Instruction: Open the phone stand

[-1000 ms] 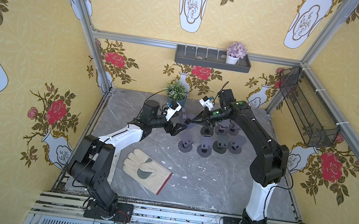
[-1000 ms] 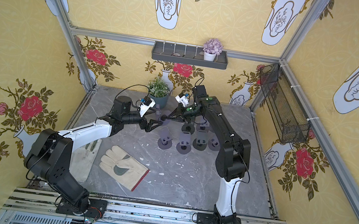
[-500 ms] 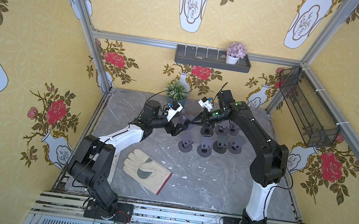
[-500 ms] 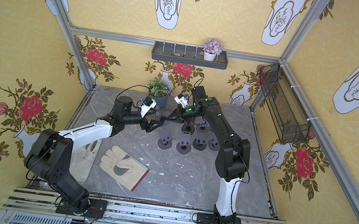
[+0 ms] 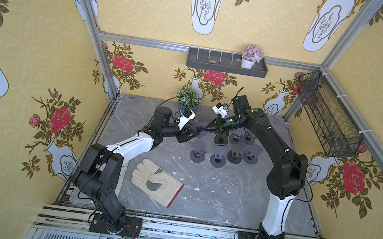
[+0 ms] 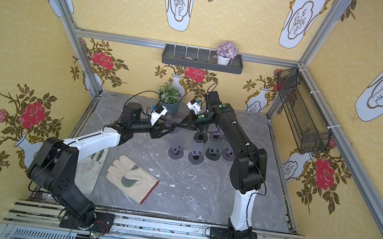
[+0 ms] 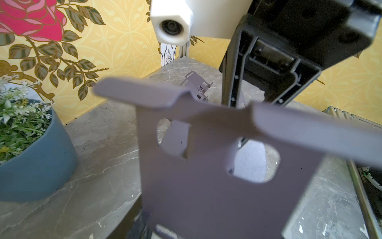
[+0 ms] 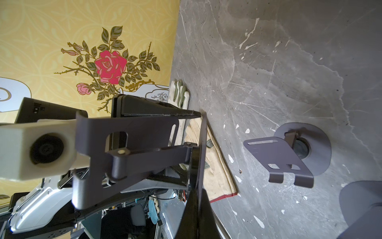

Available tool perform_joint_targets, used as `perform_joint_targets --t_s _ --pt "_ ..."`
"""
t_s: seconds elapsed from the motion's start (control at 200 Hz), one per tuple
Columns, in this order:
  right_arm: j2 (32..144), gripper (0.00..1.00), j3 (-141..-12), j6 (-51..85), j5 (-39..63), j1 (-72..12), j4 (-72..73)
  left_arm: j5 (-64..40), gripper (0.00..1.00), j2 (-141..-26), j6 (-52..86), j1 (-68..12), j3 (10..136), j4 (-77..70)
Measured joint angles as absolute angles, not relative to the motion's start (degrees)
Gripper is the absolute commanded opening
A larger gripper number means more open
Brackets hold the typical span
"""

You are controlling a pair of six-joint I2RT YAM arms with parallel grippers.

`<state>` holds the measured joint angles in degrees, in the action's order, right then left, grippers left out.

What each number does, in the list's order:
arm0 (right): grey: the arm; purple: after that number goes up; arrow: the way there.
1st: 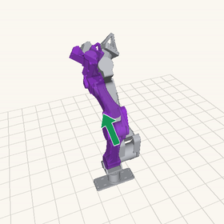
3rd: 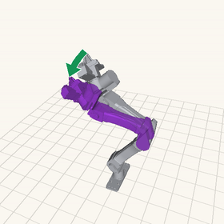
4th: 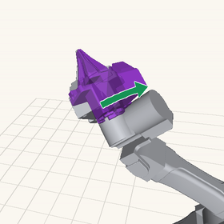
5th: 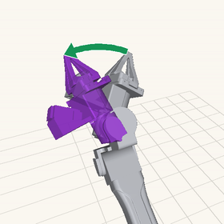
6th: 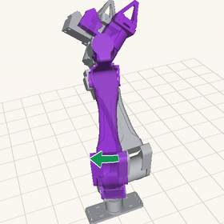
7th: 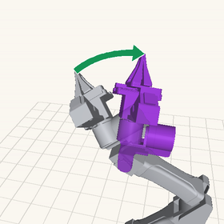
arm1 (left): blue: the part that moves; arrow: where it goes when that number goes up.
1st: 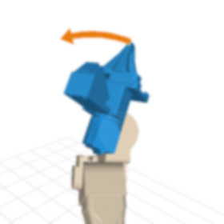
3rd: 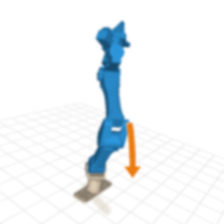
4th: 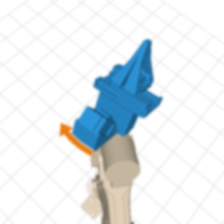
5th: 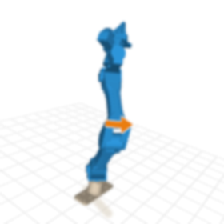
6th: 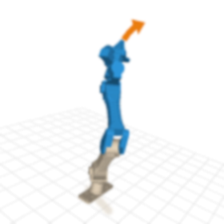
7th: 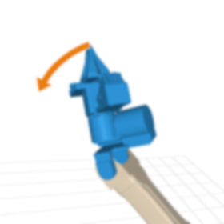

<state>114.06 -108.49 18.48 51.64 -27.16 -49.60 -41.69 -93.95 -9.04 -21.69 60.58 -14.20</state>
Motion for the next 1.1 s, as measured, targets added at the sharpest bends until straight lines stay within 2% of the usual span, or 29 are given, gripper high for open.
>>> perform_joint_targets --t_s 0.255,0.66,1.1 --pt "114.9 0.0 -109.5 19.5 51.2 -27.1 -50.4 -41.0 0.36 -93.8 -8.7 -21.7 60.6 -14.0" --pt "115.1 0.0 -110.9 19.9 48.4 -26.3 -52.6 -39.6 0.36 -92.9 -8.5 -21.9 60.1 -12.4" --pt "115.0 0.0 -115.2 19.9 38.9 -25.7 -56.6 -38.7 0.36 -92.5 -5.8 -22.1 58.5 -13.5"
